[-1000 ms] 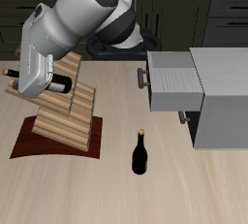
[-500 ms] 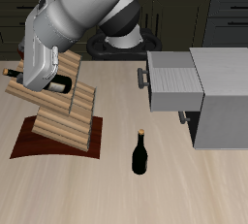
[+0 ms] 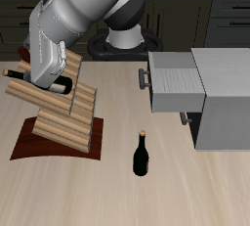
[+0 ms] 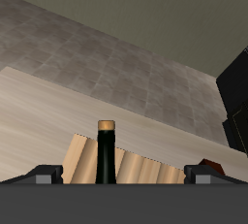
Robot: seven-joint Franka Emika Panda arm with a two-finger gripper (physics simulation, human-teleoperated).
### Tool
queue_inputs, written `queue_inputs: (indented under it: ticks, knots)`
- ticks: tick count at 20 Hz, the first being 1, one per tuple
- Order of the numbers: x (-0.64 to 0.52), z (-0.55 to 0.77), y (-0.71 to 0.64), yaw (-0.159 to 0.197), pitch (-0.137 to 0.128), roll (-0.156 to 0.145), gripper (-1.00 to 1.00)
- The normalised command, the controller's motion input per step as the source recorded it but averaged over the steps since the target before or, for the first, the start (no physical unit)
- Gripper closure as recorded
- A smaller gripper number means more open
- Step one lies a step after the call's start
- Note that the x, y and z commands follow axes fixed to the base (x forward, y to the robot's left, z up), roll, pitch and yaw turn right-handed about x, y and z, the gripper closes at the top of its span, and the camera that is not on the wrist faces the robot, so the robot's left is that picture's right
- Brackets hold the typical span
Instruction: Place the wine bottle from the drawer onto the top layer of the wine rack and close the drawer
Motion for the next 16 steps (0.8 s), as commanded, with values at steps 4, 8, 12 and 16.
queue_inputs:
  ticks: [4,8,12,16]
  knots:
    - [-0.02,-0.01,0.17,0.026,-0.006,0.031,-1.00]
    - [0.05,-0.05,0.17,0.023,0.033,0.029,-1.00]
    - [0.03,-0.01,0.12,0.026,0.001,0.030,-1.00]
    - [0.00,-0.01,0.10,0.020,0.004,0.021,-1.00]
